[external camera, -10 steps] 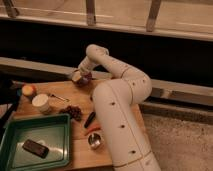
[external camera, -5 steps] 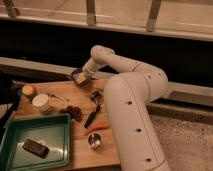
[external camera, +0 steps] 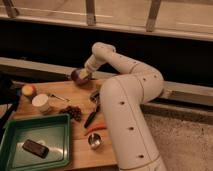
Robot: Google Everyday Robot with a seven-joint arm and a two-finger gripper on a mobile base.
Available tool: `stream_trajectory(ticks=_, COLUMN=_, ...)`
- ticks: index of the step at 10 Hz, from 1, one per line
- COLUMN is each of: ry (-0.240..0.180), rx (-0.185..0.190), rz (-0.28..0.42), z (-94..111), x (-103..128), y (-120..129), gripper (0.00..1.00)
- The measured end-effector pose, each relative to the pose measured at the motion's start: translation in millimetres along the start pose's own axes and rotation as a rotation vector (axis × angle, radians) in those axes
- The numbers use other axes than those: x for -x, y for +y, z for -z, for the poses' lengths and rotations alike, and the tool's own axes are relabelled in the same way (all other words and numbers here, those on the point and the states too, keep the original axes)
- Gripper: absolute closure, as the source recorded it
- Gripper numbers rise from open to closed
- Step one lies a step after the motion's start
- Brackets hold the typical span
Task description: Wipe purple bowl with sponge
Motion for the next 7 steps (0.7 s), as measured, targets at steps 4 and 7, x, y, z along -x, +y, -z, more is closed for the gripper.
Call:
stream_trajectory(ticks=4, ry=-0.026, rx=0.015, rz=0.033, z=-12.6, x=21.5, y=5.6, gripper=0.86)
stream_trajectory(ticks=7, ry=-0.007, rx=0.024, rz=0.057, z=-6.6, x=15.4, y=23.5, gripper=0.86)
